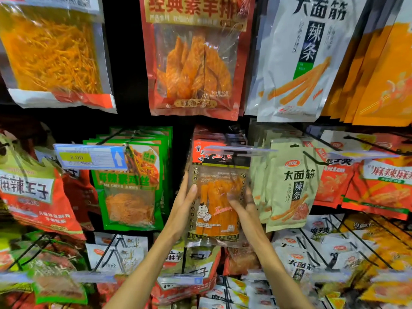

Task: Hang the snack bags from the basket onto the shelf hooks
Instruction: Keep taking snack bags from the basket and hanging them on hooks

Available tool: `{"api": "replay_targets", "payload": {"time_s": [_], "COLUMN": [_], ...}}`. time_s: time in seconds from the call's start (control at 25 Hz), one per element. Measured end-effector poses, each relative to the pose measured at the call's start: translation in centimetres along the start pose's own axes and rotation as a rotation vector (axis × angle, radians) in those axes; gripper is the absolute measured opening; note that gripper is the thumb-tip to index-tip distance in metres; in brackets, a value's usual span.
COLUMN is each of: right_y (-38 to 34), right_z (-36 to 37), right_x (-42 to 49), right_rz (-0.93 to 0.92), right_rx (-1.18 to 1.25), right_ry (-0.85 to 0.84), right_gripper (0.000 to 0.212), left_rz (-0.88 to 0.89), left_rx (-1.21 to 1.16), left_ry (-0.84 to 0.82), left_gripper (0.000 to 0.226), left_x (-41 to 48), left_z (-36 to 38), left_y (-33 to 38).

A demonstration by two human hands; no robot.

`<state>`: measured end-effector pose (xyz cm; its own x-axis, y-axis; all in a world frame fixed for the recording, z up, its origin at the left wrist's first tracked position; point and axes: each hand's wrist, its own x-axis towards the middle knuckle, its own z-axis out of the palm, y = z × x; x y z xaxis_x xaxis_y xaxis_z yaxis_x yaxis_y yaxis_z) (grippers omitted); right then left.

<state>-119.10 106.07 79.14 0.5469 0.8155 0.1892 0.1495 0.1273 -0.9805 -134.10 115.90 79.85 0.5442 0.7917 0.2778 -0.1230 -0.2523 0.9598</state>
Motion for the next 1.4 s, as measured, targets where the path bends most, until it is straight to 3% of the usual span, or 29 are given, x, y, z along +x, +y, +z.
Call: {"api": "replay_targets", "payload": {"time_s": [0.32, 0.44, 0.68, 0.92, 1.04, 1.24, 1.4], "right_y": [1.1, 1.3, 1.3, 2.0, 2.3, 4.7, 5.1], "right_z": [0.0, -0.2, 0.0, 0.2, 0.0, -0.7, -0.7], "right_x": [-1.1, -0.5, 0.9, 1.3, 1.1, -0.2, -0.3], "right_rz": [-0.018, -0.070, -0.059, 0.023, -0.013, -0.038, -0.014], "right_rx": [0.075, 0.074, 0.078, 0.092, 0.076, 0.008, 0.010], "right_ry": [-0.033, -0.028, -0.028, -0.024, -0.029, -0.099, -0.070], "right_gripper": [0.070, 0.079, 0.078, 0.076, 0.090, 0.109, 0.093], "left_rz": [-0.069, -0.071, -0.124, -0.106, -0.144, -0.121, -0.149], "left_rx": [-0.084, -0.070, -0.105, -0.071, -0.007, 0.078, 0.081], "left_ry": [0.050, 0.068, 0.093, 0.090, 0.116, 0.060, 0.082], "left_gripper": [0.092, 0.099, 0.078, 0.073, 0.068, 0.084, 0.062], "left_x": [-1.5, -1.1, 0.5, 0.5, -0.8, -2.7, -2.4], "left_z": [1.8, 1.9, 2.2, 2.4, 2.3, 2.5, 3.0], "left_y": [-0.7, -1.4, -2.7, -2.2, -2.4, -4.0, -3.7]}}
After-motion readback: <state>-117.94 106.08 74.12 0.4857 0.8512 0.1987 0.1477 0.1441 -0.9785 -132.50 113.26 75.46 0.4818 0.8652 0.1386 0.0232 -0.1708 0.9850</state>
